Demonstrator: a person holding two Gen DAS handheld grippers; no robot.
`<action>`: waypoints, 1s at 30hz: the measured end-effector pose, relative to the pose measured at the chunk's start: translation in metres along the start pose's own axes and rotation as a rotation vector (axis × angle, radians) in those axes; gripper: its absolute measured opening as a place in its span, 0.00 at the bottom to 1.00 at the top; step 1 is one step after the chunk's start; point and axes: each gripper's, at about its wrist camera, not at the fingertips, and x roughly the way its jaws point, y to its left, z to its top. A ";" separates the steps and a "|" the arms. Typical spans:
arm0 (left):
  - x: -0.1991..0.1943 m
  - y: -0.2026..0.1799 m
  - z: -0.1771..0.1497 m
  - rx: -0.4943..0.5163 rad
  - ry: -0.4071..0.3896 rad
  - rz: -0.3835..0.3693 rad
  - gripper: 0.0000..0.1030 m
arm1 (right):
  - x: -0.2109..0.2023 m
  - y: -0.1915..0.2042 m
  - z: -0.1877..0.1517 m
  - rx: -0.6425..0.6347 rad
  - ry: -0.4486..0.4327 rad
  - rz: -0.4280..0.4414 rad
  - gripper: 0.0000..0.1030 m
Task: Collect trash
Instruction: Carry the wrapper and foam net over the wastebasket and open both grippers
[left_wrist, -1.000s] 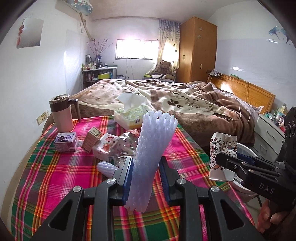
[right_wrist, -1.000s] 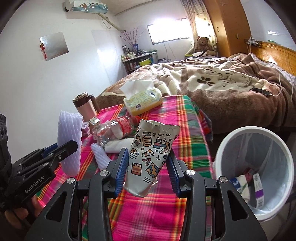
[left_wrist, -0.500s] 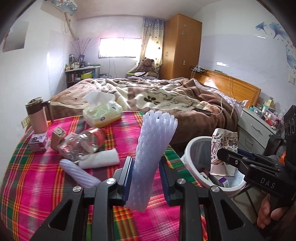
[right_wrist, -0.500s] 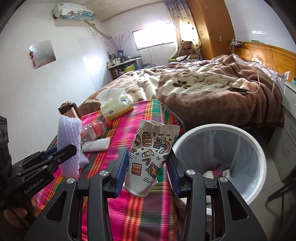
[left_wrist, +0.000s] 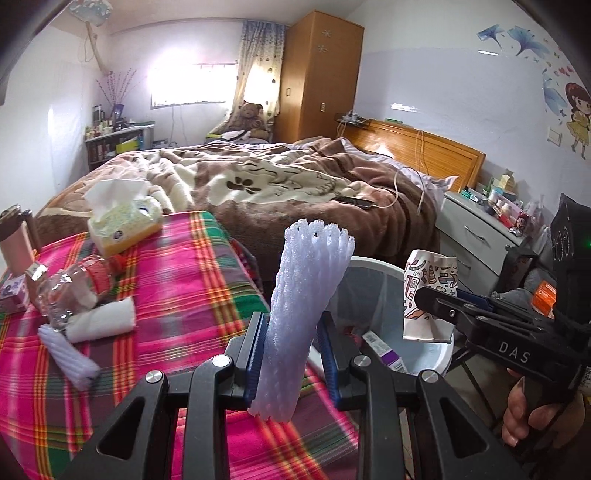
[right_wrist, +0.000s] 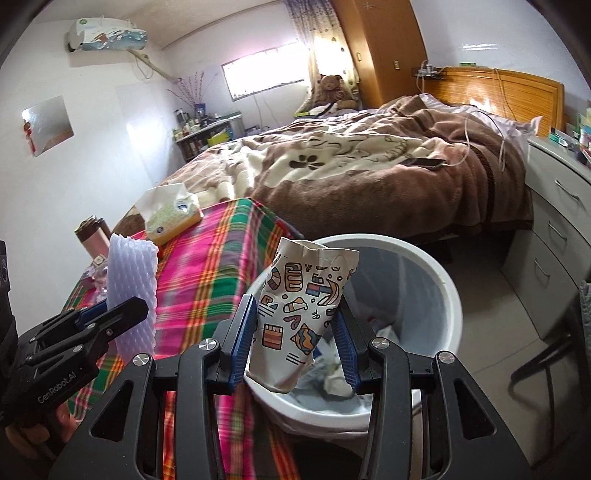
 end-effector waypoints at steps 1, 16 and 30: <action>0.003 -0.003 0.001 0.002 0.004 -0.005 0.28 | 0.000 -0.004 0.000 0.006 0.001 -0.005 0.41; 0.037 -0.048 0.012 0.047 0.017 -0.058 0.28 | 0.006 -0.039 0.002 0.014 0.025 -0.067 0.42; 0.072 -0.053 0.014 0.038 0.074 -0.071 0.40 | 0.020 -0.053 0.004 0.003 0.066 -0.117 0.42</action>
